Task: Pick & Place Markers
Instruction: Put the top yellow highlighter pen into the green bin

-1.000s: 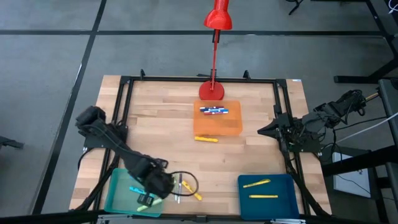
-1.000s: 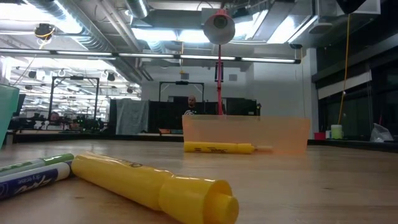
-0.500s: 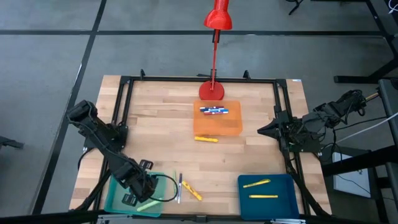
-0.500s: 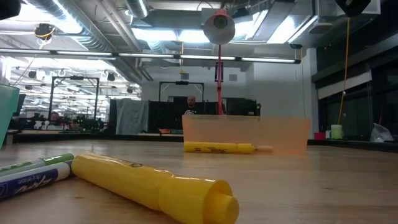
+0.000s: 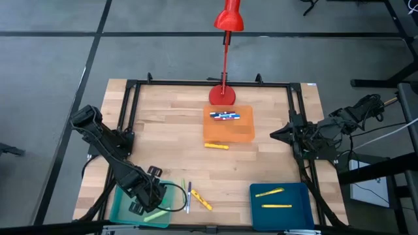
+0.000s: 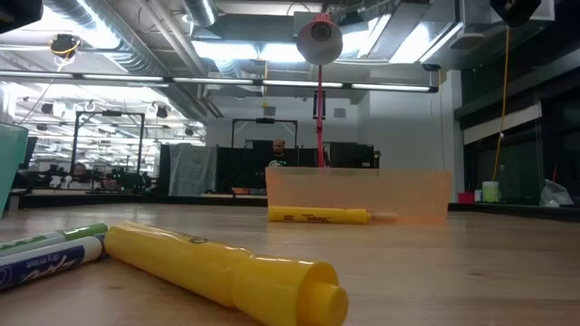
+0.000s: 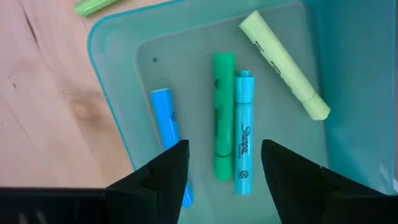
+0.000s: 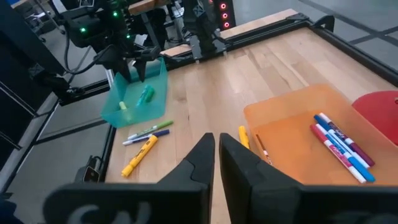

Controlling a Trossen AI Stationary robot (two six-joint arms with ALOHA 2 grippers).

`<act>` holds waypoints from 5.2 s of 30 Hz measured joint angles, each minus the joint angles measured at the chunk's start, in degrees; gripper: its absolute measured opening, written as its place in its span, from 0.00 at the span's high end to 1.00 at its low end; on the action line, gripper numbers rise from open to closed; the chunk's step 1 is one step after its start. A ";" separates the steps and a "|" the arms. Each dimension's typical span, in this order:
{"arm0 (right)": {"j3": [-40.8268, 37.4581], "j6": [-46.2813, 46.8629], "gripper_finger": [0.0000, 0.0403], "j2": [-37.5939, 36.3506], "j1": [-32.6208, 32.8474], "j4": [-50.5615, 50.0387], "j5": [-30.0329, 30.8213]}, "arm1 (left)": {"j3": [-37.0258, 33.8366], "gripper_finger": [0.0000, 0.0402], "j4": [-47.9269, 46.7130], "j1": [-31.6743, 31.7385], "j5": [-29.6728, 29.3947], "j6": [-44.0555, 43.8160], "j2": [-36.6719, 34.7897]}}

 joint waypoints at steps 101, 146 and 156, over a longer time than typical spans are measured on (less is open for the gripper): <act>0.00 0.52 0.94 -0.02 0.02 0.00 4.04 | 5.16 1.00 37.50 39.06 -27.21 33.04 24.44; 0.00 0.52 0.94 0.00 0.02 0.11 4.02 | 5.14 0.99 36.52 38.19 -31.78 32.02 24.24; 0.00 0.57 0.94 0.00 0.02 0.20 4.02 | 5.16 1.00 36.17 39.12 -30.07 31.51 24.98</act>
